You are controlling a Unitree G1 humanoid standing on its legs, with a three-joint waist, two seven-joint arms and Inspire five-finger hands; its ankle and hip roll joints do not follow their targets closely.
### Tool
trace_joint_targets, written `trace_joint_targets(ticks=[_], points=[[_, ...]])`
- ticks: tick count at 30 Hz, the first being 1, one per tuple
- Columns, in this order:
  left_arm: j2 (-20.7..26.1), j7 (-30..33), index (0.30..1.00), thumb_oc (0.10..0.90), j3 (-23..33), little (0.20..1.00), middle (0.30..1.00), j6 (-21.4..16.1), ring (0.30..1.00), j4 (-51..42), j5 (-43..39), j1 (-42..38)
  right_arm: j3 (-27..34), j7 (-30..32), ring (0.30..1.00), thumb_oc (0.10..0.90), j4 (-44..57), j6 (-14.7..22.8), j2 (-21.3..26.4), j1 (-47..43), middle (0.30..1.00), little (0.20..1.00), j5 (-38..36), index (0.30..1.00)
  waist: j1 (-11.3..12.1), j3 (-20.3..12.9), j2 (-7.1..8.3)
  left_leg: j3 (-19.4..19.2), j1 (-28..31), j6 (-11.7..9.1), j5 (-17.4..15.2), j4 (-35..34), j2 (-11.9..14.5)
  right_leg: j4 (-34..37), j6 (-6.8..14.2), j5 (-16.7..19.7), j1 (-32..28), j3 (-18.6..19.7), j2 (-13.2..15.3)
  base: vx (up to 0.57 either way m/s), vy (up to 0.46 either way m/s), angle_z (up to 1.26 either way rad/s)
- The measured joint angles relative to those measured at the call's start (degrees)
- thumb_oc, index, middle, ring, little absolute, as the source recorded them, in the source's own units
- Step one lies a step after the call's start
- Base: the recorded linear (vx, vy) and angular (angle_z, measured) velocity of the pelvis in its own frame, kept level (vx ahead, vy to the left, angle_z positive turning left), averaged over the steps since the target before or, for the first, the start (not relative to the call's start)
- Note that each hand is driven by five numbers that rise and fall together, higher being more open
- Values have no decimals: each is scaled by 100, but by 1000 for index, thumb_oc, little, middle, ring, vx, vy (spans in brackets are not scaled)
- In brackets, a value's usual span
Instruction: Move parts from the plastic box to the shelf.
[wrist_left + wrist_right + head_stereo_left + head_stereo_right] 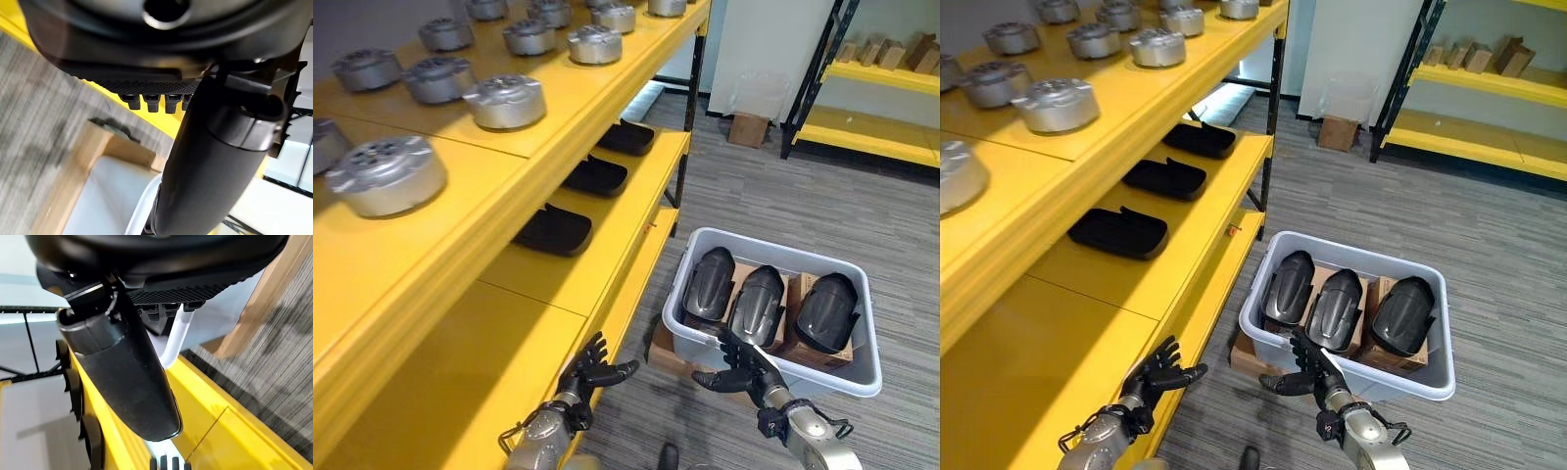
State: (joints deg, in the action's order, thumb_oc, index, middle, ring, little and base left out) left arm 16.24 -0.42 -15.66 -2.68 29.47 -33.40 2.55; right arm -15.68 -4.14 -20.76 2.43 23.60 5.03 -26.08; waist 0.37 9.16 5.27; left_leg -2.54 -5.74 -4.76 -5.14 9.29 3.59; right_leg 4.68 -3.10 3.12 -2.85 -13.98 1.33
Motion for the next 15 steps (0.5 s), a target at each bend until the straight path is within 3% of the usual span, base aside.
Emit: trace_joint_targets(ticks=[1,2,3,6,9,15], points=[[50,2,1000,900,-8,1000,1000,1,1000,35,9,98,16,8,1000,900,-81,7,-73,-33,1000,1000,-5,1000,-6,-2,-91,-165,106,59,409,-1433,-205,26,85,5,-124,23,-156,190,117,-24],[82,3,1000,900,-10,1000,1000,6,1000,42,11,112,14,13,1000,900,-85,7,-97,-17,1000,1000,-12,1000,-14,25,-133,-206,64,86,571,-1399,-202,23,101,-26,-201,33,-252,194,129,-58],[146,10,1000,900,6,1000,1000,6,1000,48,8,176,-26,-9,1000,900,-46,14,-110,68,1000,1000,-21,1000,24,15,-188,-203,21,283,763,-1044,-163,59,-56,-142,-336,100,-415,124,86,-48],[167,-2,1000,900,2,1000,1000,3,1000,53,8,64,-28,15,1000,900,-34,18,-95,189,1000,1000,-114,1000,-87,-30,-184,-213,81,335,864,-846,-164,65,-168,-221,-360,129,-471,143,84,-17],[139,-14,1000,900,3,1000,1000,3,1000,-6,7,19,-25,18,1000,900,-34,-16,-72,197,1000,1000,-114,1000,-188,-94,-286,-345,715,383,994,-1357,-103,16,-143,-198,-366,321,-496,141,103,-19],[63,-167,1000,900,-256,1000,1000,4,1000,-185,10,64,-41,-63,1000,900,-17,-27,-121,107,1000,1000,-110,1000,-132,-101,-336,-521,905,611,904,-1392,-305,-175,167,-342,-378,438,-259,90,105,-13]])
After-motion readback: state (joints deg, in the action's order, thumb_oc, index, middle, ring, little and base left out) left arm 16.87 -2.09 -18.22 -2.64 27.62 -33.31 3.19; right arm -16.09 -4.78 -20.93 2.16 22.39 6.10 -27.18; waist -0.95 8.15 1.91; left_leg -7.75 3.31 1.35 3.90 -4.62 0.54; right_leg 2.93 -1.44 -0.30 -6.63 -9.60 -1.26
